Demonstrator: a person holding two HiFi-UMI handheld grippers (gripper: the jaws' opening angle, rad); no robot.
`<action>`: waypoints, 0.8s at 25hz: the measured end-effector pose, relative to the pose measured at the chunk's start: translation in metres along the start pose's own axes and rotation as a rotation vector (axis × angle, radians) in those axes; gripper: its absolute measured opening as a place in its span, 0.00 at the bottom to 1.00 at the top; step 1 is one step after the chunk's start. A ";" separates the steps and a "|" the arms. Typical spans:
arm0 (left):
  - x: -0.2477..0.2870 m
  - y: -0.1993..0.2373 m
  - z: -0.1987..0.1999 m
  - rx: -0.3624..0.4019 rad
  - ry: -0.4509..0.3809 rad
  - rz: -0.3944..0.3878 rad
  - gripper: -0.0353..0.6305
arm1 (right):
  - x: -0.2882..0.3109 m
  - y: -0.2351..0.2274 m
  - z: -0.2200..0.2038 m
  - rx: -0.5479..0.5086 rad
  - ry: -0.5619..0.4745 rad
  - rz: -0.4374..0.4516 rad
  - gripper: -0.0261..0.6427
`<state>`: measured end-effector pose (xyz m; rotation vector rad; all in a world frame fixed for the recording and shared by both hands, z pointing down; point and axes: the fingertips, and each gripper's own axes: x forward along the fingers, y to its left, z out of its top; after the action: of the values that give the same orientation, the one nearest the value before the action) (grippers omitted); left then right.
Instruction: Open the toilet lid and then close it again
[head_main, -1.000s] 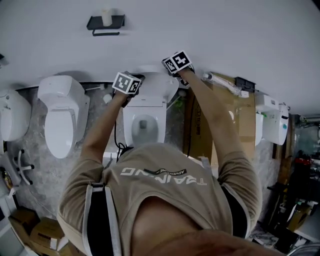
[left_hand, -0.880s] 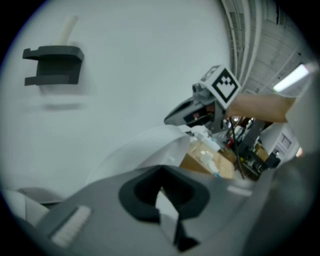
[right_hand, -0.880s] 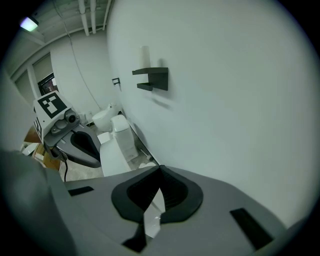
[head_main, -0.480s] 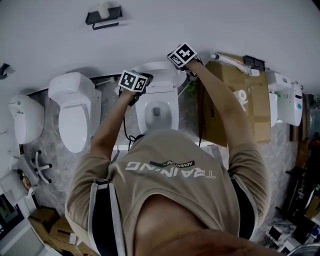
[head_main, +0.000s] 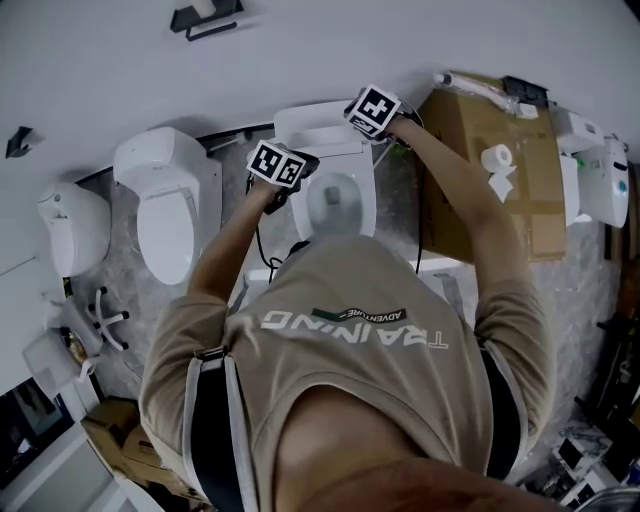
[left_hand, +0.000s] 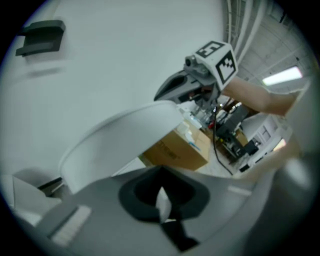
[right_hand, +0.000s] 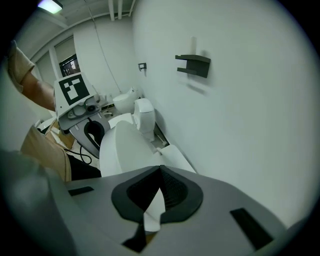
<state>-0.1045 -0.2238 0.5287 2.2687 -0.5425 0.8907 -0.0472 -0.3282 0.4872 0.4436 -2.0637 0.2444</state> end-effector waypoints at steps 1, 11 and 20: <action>0.002 -0.004 -0.007 -0.011 0.010 -0.010 0.06 | 0.001 0.007 -0.004 -0.005 0.005 0.014 0.05; 0.018 -0.034 -0.071 -0.053 0.118 0.001 0.06 | 0.014 0.069 -0.039 -0.044 0.017 0.117 0.05; 0.026 -0.050 -0.122 -0.151 0.159 0.041 0.06 | 0.024 0.122 -0.078 -0.023 -0.013 0.188 0.05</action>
<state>-0.1132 -0.1084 0.5967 2.0381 -0.5669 1.0061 -0.0463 -0.1942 0.5483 0.2375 -2.1209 0.3294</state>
